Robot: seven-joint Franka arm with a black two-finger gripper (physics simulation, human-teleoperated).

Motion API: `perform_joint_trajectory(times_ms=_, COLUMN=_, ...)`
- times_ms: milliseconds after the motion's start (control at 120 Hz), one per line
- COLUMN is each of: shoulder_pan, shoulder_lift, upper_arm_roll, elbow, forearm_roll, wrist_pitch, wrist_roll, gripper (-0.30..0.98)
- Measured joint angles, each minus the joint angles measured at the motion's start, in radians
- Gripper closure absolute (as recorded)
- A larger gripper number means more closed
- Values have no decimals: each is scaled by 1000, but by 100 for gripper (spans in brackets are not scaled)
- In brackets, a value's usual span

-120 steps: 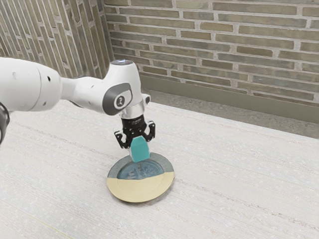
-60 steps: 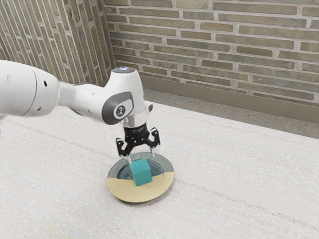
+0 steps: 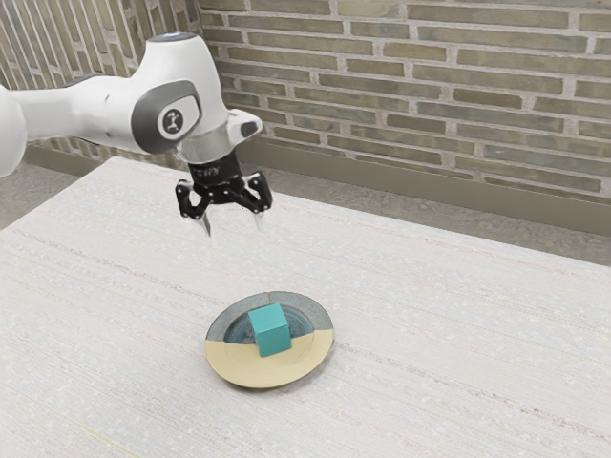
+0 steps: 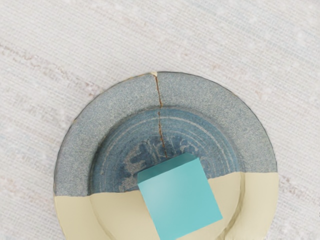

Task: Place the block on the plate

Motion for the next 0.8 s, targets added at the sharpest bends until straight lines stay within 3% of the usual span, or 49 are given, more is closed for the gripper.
perform_joint_trajectory(times_ms=358, shoulder_pan=76, shoulder_lift=11, upper_arm_roll=12, elbow=210, forearm_roll=3, wrist_pitch=-186, wrist_roll=335, gripper=0)
perform_joint_trajectory(times_ms=800, shoulder_pan=106, shoulder_lift=31, upper_arm_roll=12, elbow=327, forearm_roll=47, wrist_pitch=-314, wrist_roll=544, gripper=0)
